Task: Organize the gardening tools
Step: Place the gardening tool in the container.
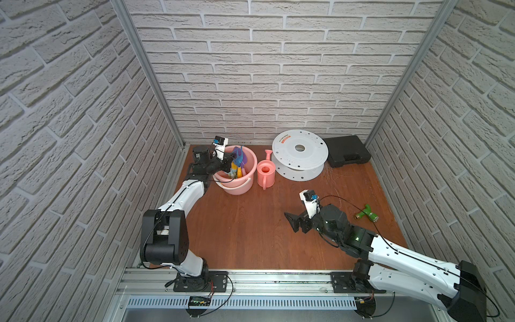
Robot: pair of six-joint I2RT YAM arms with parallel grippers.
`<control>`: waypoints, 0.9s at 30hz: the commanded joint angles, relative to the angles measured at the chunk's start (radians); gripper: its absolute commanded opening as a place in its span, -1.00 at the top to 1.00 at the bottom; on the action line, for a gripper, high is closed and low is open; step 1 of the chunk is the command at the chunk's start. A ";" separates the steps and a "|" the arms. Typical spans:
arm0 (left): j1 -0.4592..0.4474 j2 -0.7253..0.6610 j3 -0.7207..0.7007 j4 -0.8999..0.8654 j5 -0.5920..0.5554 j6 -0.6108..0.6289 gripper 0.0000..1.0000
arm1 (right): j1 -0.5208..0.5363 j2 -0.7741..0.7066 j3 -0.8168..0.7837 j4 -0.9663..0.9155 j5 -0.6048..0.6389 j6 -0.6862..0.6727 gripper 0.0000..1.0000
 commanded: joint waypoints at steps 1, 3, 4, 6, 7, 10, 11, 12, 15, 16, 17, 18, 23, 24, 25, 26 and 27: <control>0.046 0.008 0.002 -0.021 -0.004 0.003 1.00 | 0.006 -0.014 -0.010 0.007 0.015 0.013 -1.00; 0.055 -0.006 0.015 -0.025 0.013 -0.015 1.00 | 0.007 -0.011 -0.009 0.008 0.013 0.013 -1.00; 0.059 -0.014 0.024 -0.034 0.025 -0.019 1.00 | 0.006 -0.008 -0.008 0.010 0.011 0.013 -1.00; 0.064 -0.028 0.043 -0.048 0.048 -0.035 1.00 | 0.006 -0.001 -0.006 0.009 0.008 0.014 -1.00; 0.066 -0.034 0.052 -0.052 0.058 -0.046 1.00 | 0.006 0.001 -0.006 0.010 0.007 0.014 -1.00; 0.072 -0.042 0.102 -0.107 0.088 -0.042 1.00 | 0.007 0.003 -0.006 0.009 0.008 0.014 -1.00; 0.075 -0.043 0.126 -0.144 0.091 -0.027 1.00 | 0.007 0.001 -0.006 0.010 0.008 0.014 -1.00; 0.078 -0.044 0.153 -0.183 0.093 -0.015 1.00 | 0.007 -0.001 -0.007 0.010 0.008 0.014 -1.00; 0.091 -0.059 0.201 -0.267 0.086 0.030 1.00 | 0.007 -0.005 -0.008 0.010 0.007 0.015 -1.00; 0.092 -0.064 0.205 -0.282 0.075 0.042 1.00 | 0.006 -0.004 -0.008 0.011 0.005 0.016 -1.00; 0.093 -0.067 0.202 -0.290 0.067 0.055 1.00 | 0.007 -0.004 -0.008 0.010 0.002 0.017 -1.00; 0.092 -0.068 0.193 -0.290 0.062 0.063 1.00 | 0.006 -0.005 -0.006 0.010 0.000 0.017 -1.00; 0.094 -0.047 0.100 -0.220 0.047 0.066 1.00 | 0.006 -0.013 -0.008 0.010 -0.001 0.017 -1.00; 0.096 -0.040 0.081 -0.204 0.045 0.065 1.00 | 0.006 -0.012 -0.008 0.009 -0.001 0.017 -1.00; 0.099 -0.029 0.049 -0.176 0.054 0.059 1.00 | 0.006 -0.011 -0.008 0.010 -0.002 0.018 -1.00; 0.100 -0.022 0.024 -0.144 0.060 0.053 1.00 | 0.006 -0.012 -0.008 0.010 -0.002 0.019 -1.00; 0.101 -0.014 -0.001 -0.111 0.067 0.044 1.00 | 0.007 -0.011 -0.008 0.011 -0.004 0.018 -1.00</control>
